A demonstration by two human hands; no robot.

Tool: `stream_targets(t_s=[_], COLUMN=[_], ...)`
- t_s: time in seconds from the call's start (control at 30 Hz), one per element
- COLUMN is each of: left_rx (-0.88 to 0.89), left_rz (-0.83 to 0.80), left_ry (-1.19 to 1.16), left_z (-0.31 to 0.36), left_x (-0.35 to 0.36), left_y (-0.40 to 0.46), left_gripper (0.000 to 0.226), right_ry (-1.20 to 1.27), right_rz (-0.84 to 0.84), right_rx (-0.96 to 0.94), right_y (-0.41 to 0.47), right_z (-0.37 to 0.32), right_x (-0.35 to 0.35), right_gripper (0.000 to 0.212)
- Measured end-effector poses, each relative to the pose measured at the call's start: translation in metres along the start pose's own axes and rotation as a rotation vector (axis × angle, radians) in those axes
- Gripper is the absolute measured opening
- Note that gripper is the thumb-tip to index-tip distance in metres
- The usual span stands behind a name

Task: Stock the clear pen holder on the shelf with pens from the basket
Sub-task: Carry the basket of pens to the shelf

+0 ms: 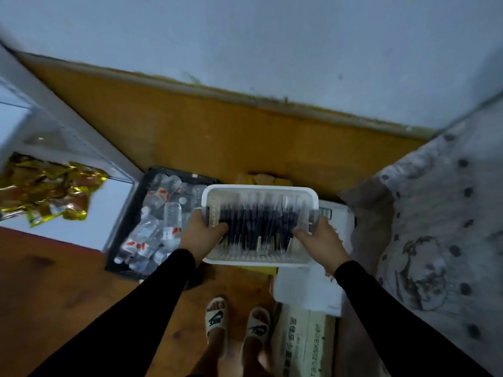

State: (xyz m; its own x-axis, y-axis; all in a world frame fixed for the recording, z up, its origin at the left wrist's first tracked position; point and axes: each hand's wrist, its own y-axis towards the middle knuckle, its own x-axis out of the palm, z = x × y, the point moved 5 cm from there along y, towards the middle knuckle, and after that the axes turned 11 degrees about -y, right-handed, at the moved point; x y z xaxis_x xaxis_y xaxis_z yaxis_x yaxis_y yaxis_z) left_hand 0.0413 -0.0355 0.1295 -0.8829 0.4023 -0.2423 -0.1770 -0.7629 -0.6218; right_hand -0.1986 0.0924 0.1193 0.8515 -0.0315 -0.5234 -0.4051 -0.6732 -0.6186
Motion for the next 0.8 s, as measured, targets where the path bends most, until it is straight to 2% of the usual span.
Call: stream_targets(t_s=[0.2,0.3,0.4,0.5,0.63,0.8], left_rx=[0.089,0.102,0.095,0.103,0.067,0.035], left_rz=[0.219,0.316,0.393,0.538,0.663,0.775], left_ry=[-0.181,-0.260,-0.292,-0.403,-0.578,-0.698], left_z=[0.044,0.048,0.033,0.004,-0.059,-0.154], left_x=[-0.110,-0.172,-0.236,-0.301,-0.385,-0.494], left_y=[-0.073,-0.114,-0.157,-0.204,-0.267,-0.348], left_gripper=[0.039,0.036,0.043,0.035,0.037,0.038], right_ry=[-0.162,-0.250,-0.320,-0.372,-0.375,-0.454], right_rz=[-0.025,-0.038,-0.073,-0.139,-0.222,-0.340], right_rx=[-0.204,-0.324,-0.454,-0.553,-0.661,-0.733], right_y=[-0.057,-0.086,-0.122,-0.163,-0.222,-0.301], right_z=[-0.138,-0.197,-0.252,-0.301,-0.350,-0.392], right_x=[0.001,0.026,0.064,0.118,0.212,0.352], right_gripper=[0.026,0.028,0.031,0.031,0.035,0.053])
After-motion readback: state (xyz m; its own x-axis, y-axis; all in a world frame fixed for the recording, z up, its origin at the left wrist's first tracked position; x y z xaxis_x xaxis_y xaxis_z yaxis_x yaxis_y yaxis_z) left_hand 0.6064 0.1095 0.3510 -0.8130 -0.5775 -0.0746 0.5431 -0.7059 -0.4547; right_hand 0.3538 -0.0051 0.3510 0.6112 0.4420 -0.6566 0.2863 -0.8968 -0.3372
